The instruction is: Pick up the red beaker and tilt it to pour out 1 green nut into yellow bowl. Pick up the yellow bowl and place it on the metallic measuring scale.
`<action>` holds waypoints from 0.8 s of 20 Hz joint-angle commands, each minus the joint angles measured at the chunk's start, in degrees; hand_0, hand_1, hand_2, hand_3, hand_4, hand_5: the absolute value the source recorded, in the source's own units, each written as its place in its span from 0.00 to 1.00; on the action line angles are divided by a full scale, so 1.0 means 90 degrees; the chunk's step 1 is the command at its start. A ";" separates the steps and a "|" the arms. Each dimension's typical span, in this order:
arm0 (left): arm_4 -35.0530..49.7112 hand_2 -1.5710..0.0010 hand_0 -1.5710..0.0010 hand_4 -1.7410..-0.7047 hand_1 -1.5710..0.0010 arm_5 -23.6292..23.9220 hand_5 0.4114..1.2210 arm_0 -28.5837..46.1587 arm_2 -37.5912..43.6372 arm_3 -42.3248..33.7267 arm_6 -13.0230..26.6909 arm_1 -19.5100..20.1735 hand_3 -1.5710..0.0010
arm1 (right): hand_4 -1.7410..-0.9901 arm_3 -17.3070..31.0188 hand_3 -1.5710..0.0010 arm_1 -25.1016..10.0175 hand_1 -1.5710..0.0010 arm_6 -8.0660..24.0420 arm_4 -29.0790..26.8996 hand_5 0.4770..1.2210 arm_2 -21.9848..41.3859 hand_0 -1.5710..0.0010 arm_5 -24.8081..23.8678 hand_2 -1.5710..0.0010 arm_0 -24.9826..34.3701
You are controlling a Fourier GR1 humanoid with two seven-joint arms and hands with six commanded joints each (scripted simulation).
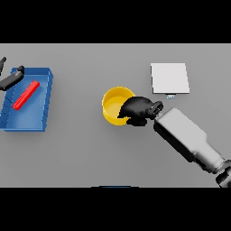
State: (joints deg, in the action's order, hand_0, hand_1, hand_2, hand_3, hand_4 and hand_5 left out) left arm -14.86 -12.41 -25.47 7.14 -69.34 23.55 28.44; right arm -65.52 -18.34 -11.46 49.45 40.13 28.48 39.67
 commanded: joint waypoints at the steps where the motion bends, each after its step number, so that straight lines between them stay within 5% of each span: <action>1: -0.0016 1.00 1.00 0.92 1.00 0.0021 0.37 -0.0015 -0.0019 0.0027 -0.0004 -0.0033 1.00 | 0.06 0.0030 0.25 0.0013 0.08 0.0032 -0.0038 0.96 -0.0032 0.08 0.0020 0.15 0.0024; 7: -0.0025 1.00 1.00 0.93 1.00 0.0004 0.36 -0.0018 -0.0025 0.0002 -0.0019 0.0000 1.00 | 0.01 -0.0501 0.26 -0.0283 0.02 0.0149 -0.0309 0.99 -0.0249 0.02 0.0344 0.08 0.0105; 12: 0.0110 1.00 1.00 0.93 1.00 -0.0066 0.36 -0.0005 0.0039 -0.0067 -0.0004 0.0000 1.00 | 0.00 -0.1117 0.23 -0.0647 0.01 0.0592 -0.0435 1.00 -0.0510 0.01 0.0669 0.09 0.0118; 16: 0.0116 1.00 1.00 0.91 1.00 -0.0017 0.36 -0.0063 0.0003 -0.0085 0.0011 -0.0100 1.00 | 0.00 -0.1162 0.25 -0.0752 0.00 0.0758 -0.0471 1.00 -0.0657 0.00 0.0694 0.04 0.0244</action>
State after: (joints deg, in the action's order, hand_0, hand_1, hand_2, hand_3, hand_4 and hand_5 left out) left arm -13.80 -12.57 -26.03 7.15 -70.11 23.58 27.53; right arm -75.97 -25.13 -4.54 45.21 34.21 34.72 41.88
